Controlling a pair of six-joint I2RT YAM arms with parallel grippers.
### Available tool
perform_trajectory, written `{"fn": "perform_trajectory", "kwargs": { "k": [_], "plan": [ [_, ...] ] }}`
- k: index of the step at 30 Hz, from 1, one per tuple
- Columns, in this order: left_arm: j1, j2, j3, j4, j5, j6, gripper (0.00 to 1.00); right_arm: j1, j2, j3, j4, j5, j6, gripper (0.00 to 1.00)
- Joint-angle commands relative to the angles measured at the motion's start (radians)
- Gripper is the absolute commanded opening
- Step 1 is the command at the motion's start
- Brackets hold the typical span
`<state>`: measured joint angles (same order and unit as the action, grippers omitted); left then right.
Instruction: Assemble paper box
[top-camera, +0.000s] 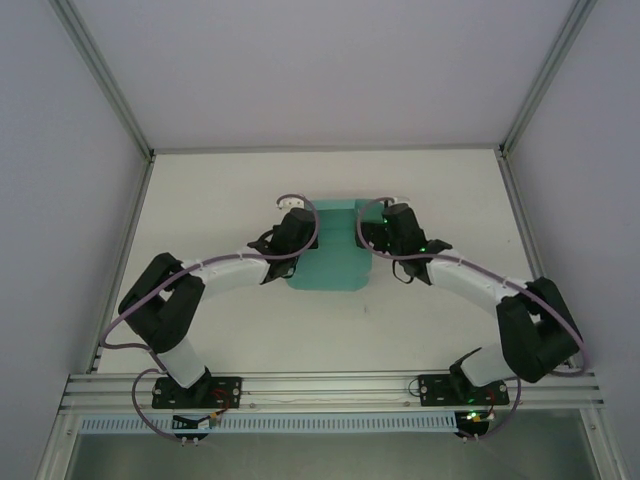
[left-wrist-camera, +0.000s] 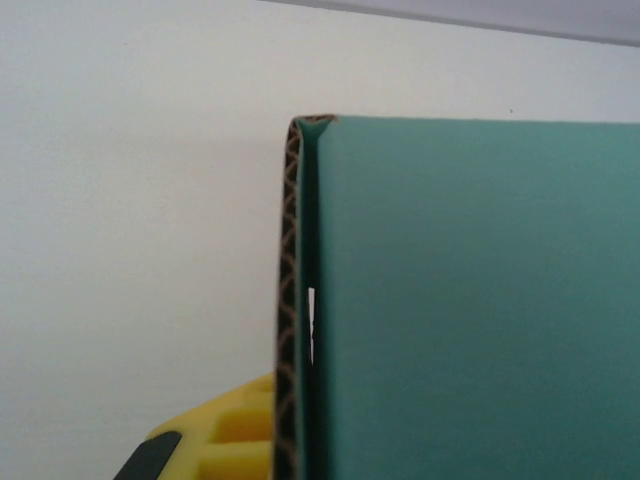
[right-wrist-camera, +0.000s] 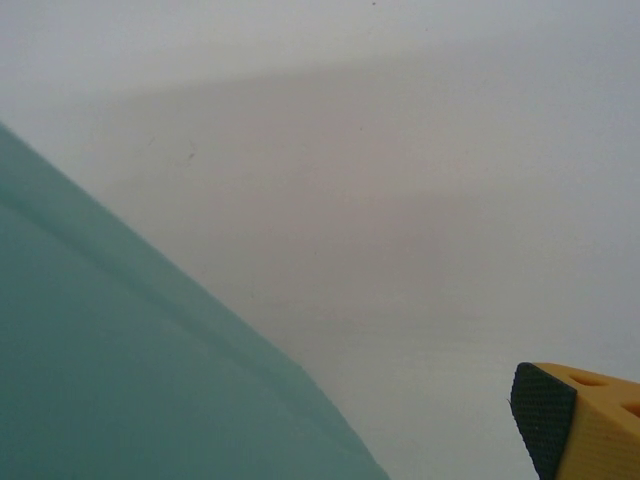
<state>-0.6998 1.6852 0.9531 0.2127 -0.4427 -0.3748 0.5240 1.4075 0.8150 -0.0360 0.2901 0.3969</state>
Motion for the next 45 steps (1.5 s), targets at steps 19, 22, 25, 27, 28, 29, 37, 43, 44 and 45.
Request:
{"fn": "perform_trajectory", "kwargs": {
  "k": [19, 22, 25, 27, 28, 29, 37, 43, 44, 45],
  "plan": [
    [-0.01, -0.005, -0.05, 0.11, 0.084, 0.097, 0.0, -0.398, -0.239, -0.02, -0.169, -0.37, -0.192, 0.94],
    [-0.009, -0.006, -0.042, 0.101, 0.073, 0.098, 0.0, -0.403, -0.183, 0.019, -0.205, -0.437, -0.223, 0.9],
    [-0.01, -0.003, -0.031, 0.094, 0.068, 0.098, 0.0, -0.404, -0.147, 0.017, -0.194, -0.572, -0.239, 0.89],
    [-0.01, 0.0, -0.03, 0.103, 0.078, 0.098, 0.0, -0.401, -0.118, 0.009, -0.175, -0.666, -0.252, 0.89],
    [-0.011, 0.001, -0.027, 0.105, 0.083, 0.099, 0.0, -0.398, -0.105, 0.007, -0.169, -0.713, -0.265, 0.88],
    [-0.01, 0.003, -0.023, 0.104, 0.086, 0.101, 0.0, -0.393, -0.094, 0.006, -0.164, -0.755, -0.274, 0.87],
    [-0.011, 0.014, -0.02, 0.132, 0.106, 0.119, 0.0, -0.344, -0.078, -0.013, -0.109, -0.922, -0.351, 0.84],
    [-0.011, 0.024, -0.011, 0.15, 0.137, 0.126, 0.0, -0.288, -0.012, 0.029, -0.112, -0.928, -0.395, 0.79],
    [-0.011, 0.022, -0.009, 0.152, 0.14, 0.126, 0.0, -0.282, -0.005, 0.033, -0.1, -0.922, -0.392, 0.78],
    [-0.011, 0.021, -0.011, 0.155, 0.143, 0.127, 0.0, -0.278, 0.002, 0.035, -0.091, -0.917, -0.391, 0.75]
  ]
}}
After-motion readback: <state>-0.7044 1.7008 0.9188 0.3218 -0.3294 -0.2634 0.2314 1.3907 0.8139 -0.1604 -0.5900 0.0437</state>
